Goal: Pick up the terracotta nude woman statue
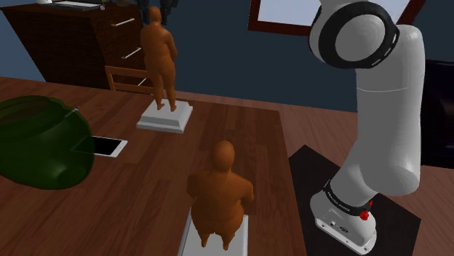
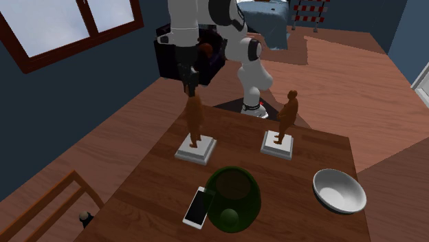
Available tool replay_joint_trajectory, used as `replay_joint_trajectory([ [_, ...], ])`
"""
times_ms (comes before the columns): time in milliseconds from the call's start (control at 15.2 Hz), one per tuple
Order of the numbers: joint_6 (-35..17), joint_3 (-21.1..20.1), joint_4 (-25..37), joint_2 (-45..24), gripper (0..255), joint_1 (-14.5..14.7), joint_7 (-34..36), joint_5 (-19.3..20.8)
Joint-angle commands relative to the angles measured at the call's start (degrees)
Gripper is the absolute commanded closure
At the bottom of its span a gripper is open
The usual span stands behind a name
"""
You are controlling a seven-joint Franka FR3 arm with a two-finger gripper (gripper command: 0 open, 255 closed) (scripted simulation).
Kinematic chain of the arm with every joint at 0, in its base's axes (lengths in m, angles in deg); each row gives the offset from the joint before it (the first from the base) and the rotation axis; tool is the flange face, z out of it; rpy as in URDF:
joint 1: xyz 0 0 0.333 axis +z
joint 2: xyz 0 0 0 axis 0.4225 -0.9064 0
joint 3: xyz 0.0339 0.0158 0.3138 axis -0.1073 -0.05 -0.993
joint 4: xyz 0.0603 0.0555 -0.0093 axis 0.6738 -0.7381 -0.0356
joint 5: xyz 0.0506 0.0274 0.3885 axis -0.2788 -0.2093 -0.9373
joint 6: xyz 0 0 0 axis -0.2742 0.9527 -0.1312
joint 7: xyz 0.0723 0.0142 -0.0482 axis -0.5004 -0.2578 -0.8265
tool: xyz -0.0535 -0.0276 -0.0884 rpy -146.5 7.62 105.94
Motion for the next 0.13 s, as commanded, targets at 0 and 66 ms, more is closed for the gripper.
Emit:
replay_joint_trajectory([
  [0,5.19,0.53,10.09,-4.84,255,2.25,0.06,1.49],
  [66,5.36,0.64,10.46,-5.03,255,2.37,0.04,1.48],
])
